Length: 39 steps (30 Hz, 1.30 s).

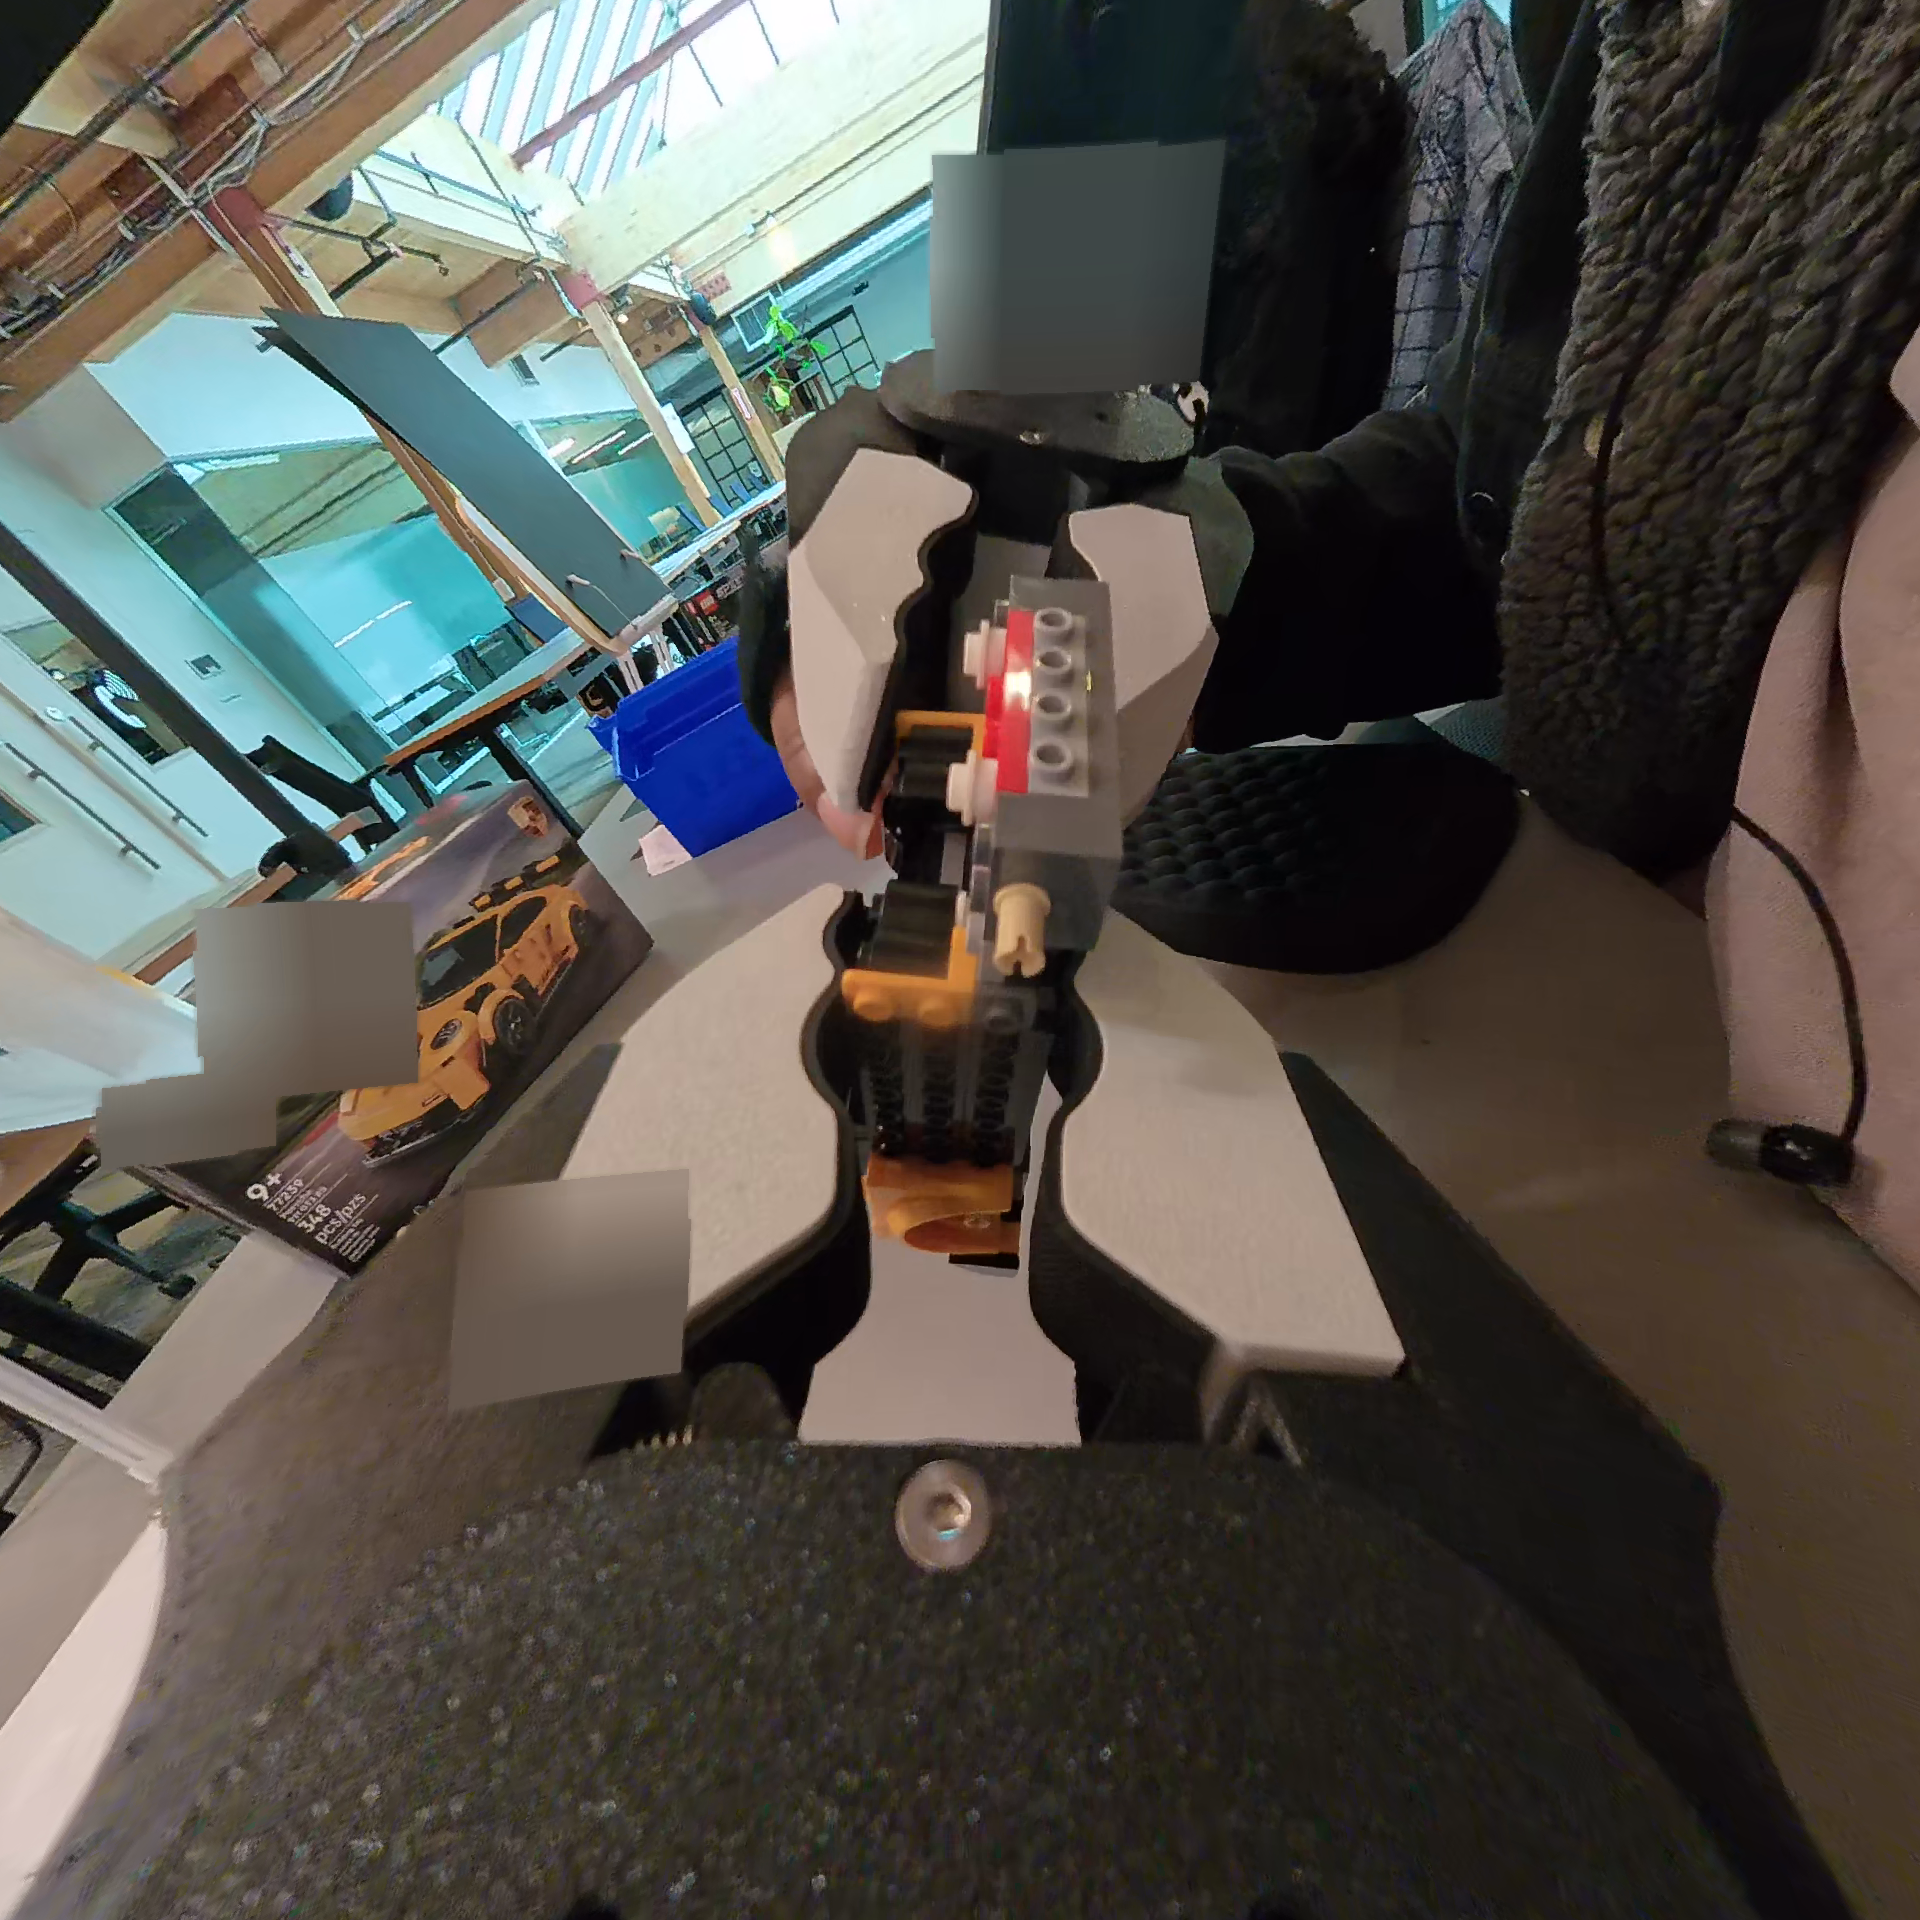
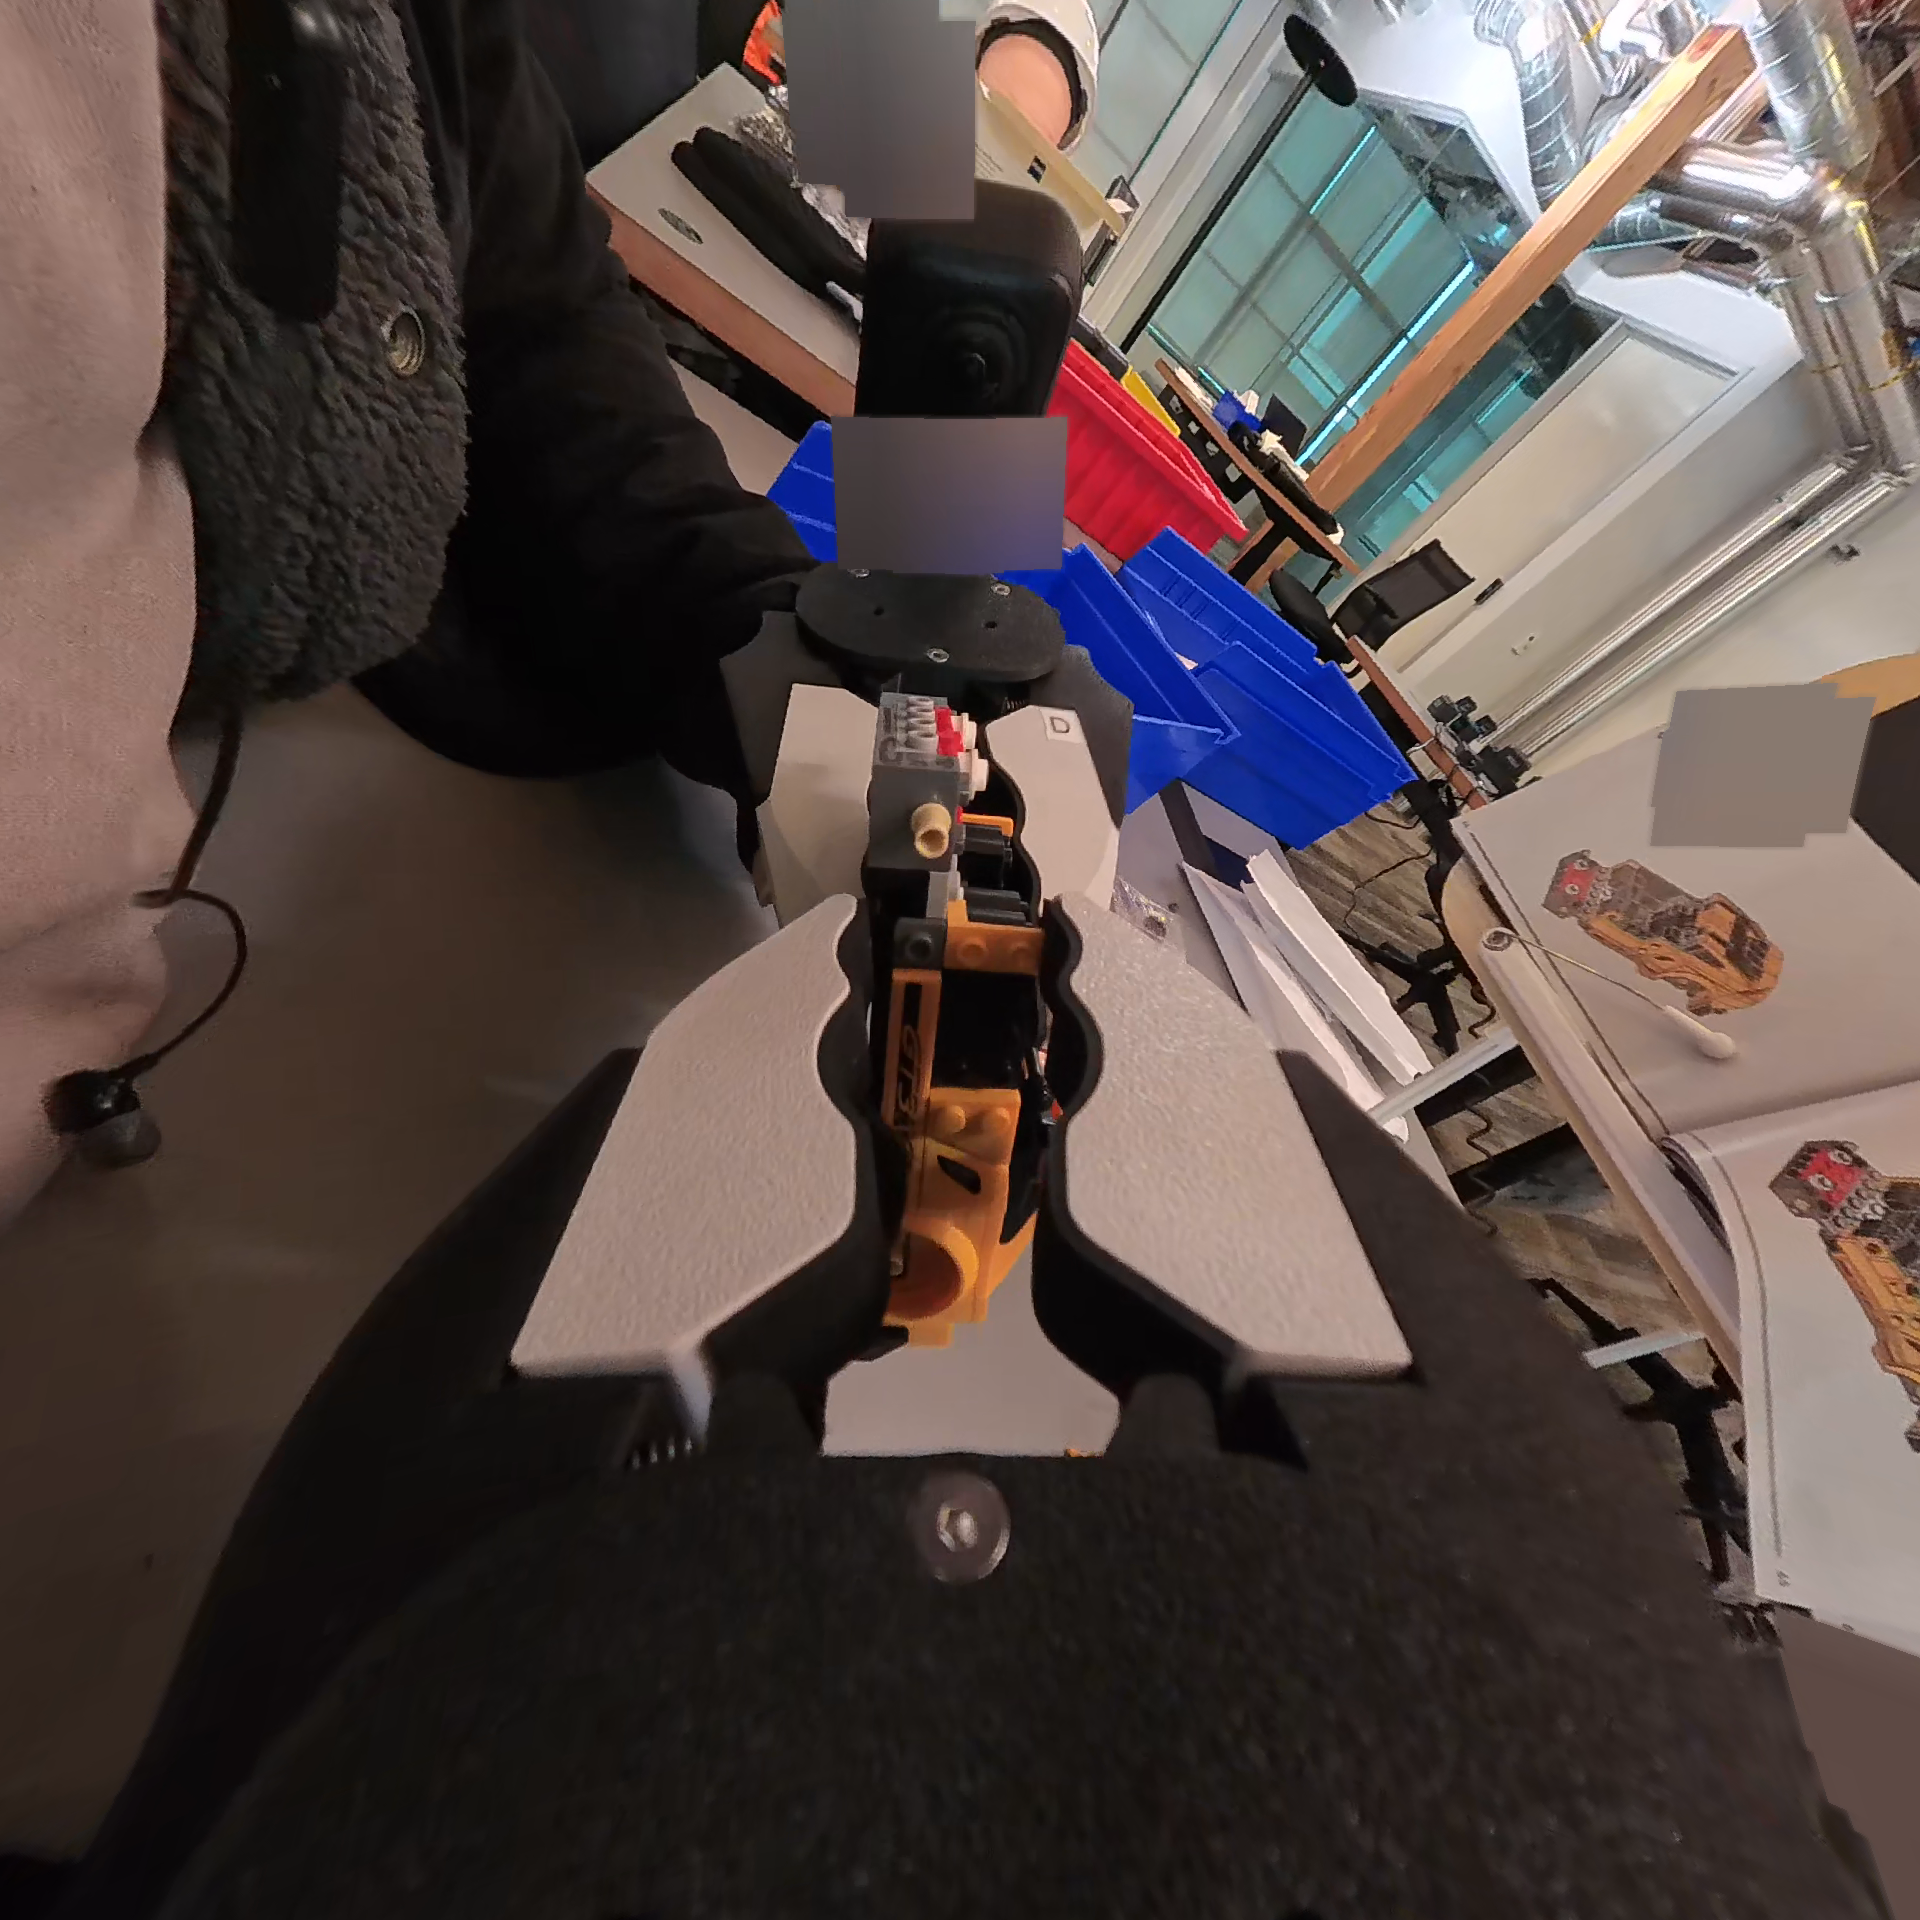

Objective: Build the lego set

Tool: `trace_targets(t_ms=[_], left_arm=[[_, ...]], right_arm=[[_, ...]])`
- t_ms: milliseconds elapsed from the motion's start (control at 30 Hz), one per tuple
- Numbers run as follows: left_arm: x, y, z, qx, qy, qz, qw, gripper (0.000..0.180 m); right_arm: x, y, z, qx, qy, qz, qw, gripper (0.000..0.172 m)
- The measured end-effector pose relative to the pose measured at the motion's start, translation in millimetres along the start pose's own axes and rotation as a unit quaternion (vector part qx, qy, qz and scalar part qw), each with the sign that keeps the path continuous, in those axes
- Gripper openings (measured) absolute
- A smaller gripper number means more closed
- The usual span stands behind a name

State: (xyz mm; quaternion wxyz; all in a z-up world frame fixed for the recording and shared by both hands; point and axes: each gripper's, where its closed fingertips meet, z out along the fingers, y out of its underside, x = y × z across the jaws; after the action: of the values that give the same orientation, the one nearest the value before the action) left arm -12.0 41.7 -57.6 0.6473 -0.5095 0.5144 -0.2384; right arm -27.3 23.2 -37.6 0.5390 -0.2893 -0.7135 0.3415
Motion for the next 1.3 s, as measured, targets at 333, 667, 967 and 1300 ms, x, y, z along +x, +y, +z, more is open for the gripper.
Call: trace_targets(t_ms=[333,667,967,1300], left_arm=[[2,1,-2,-0.031,0.003,0.043,0.999,0.033],[6,-1,-4,-0.044,0.011,0.073,0.996,0.033],[9,1,-3,-0.048,0.018,0.073,0.996,0.033],[14,4,-2,-0.048,0.031,0.067,0.996,0.033]], right_arm=[[-5,0,0,0.002,-0.004,-0.023,1.000,0.030],[-12,-5,4,-0.016,-0.028,-0.055,0.998,0.033],[-15,-4,5,-0.008,-0.025,-0.036,0.999,0.029],[-20,-1,5,-0.010,-0.030,-0.026,0.999,0.029]])
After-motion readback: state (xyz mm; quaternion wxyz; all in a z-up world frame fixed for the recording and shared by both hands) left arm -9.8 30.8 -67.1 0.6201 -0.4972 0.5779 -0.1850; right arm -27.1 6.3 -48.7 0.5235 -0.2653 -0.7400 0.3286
